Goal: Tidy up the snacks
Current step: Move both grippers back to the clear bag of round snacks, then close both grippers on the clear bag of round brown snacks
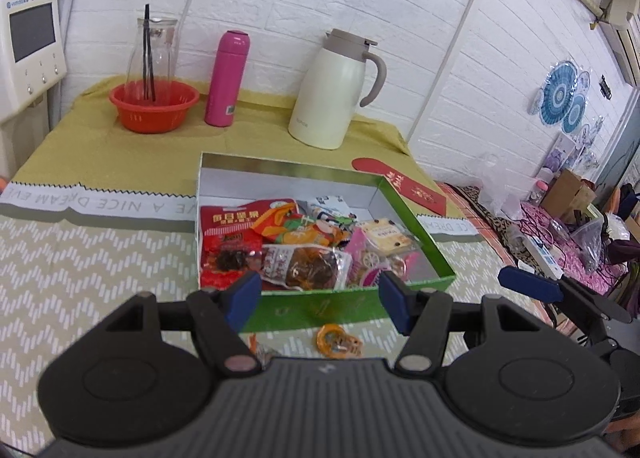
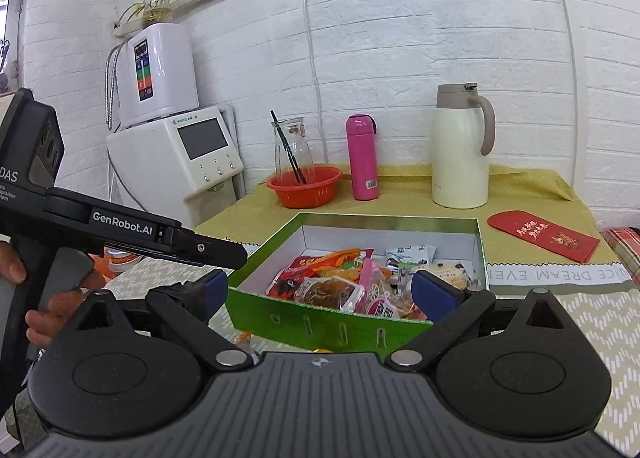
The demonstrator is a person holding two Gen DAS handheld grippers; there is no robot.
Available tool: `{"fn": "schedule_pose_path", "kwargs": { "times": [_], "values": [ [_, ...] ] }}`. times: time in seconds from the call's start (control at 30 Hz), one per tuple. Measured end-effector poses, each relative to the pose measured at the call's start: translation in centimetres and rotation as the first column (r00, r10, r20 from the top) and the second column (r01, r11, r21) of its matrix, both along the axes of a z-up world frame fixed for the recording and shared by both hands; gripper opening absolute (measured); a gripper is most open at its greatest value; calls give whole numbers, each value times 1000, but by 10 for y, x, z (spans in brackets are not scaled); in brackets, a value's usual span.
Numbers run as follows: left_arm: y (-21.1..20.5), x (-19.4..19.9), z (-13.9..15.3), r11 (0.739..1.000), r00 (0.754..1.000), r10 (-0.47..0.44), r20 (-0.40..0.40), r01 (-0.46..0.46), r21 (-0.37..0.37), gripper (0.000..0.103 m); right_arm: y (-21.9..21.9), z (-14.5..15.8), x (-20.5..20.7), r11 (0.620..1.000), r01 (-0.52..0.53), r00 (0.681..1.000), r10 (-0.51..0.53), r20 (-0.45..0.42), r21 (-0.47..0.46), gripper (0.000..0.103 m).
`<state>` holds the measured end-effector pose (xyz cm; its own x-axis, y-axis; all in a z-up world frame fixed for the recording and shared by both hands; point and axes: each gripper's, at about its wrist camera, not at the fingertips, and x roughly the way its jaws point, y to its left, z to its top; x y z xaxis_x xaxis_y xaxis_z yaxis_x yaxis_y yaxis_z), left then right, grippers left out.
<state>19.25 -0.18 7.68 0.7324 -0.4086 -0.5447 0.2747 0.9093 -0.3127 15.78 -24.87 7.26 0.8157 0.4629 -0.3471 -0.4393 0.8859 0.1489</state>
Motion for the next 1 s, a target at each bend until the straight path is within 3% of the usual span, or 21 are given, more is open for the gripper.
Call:
{"fn": "schedule_pose_path", "kwargs": {
  "times": [0.2, 0.33, 0.67, 0.93, 0.97, 1.0],
  "values": [
    [6, -30, -27, 999, 997, -50, -62, 51, 12, 61, 5, -23, -30, 1000, -21, 997, 20, -70, -20, 103],
    [19, -36, -46, 1000, 993, -27, -113, 27, 1, 61, 15, -43, -33, 999, -35, 989, 30, -145, -30, 103],
    [26, -2, -57, 999, 988, -11, -151, 6, -34, 61, 65, -77, 12, 998, -52, 944, 61, -326, 37, 103],
    [15, 20, -75, 998, 985, -41, -168, 47, 32, 61, 80, -89, 23, 999, -39, 934, 37, -356, 1, 103],
    [17, 21, -78, 999, 984, -41, -171, 47, 28, 54, 80, -89, 22, 999, -46, 935, 42, -351, -2, 103],
    [19, 22, -81, 998, 983, -49, -179, 54, 19, 39, 80, -89, 21, 999, -51, 937, 45, -347, -8, 103]
  ]
}}
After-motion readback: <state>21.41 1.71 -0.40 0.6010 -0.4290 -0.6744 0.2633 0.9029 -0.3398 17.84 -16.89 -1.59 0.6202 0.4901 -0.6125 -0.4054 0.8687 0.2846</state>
